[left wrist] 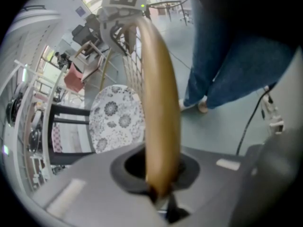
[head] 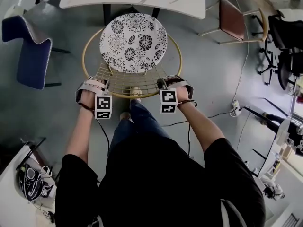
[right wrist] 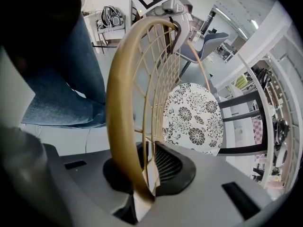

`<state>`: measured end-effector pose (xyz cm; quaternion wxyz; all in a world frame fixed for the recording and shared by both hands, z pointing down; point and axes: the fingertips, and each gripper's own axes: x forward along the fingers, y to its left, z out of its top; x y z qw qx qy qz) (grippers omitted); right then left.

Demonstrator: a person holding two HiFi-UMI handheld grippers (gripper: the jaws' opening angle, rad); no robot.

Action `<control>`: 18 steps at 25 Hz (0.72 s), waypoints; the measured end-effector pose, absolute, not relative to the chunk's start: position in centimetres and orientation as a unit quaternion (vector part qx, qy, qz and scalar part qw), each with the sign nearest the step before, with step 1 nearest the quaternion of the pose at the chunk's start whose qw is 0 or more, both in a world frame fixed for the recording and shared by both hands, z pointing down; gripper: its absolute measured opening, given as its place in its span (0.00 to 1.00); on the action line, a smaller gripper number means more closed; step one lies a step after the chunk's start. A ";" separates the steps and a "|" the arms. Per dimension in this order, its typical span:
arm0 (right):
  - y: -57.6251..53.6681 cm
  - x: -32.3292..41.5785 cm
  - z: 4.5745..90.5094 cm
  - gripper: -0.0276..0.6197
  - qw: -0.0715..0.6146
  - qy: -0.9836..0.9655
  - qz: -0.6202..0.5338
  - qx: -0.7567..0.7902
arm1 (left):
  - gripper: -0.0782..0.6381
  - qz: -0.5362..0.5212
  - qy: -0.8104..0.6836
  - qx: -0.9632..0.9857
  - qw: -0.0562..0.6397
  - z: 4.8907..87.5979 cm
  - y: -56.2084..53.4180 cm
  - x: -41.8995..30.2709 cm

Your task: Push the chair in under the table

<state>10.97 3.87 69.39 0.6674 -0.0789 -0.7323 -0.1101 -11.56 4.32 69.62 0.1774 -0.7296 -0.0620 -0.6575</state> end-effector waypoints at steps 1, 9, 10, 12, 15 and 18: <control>3.5 10.9 69.4 0.12 0.667 -0.732 -0.111 -0.079 | 0.16 -0.658 -0.061 -0.730 0.177 69.6 4.0 -11.6; 0.7 11.0 69.3 0.12 0.667 -0.733 -0.116 -0.066 | 0.16 -0.660 -0.054 -0.728 0.178 69.5 1.6 -11.5; 0.4 11.0 69.3 0.12 0.667 -0.733 -0.115 -0.064 | 0.16 -0.660 -0.054 -0.728 0.177 69.5 1.4 -11.5; 0.1 10.8 69.4 0.12 0.667 -0.733 -0.116 -0.063 | 0.16 -0.660 -0.057 -0.728 0.176 69.5 1.1 -11.6; 0.3 10.5 69.3 0.12 0.667 -0.733 -0.117 -0.063 | 0.16 -0.657 -0.062 -0.730 0.176 69.5 1.2 -12.0; 0.7 10.6 69.2 0.12 0.667 -0.733 -0.118 -0.059 | 0.16 -0.653 -0.064 -0.733 0.180 69.3 1.6 -11.9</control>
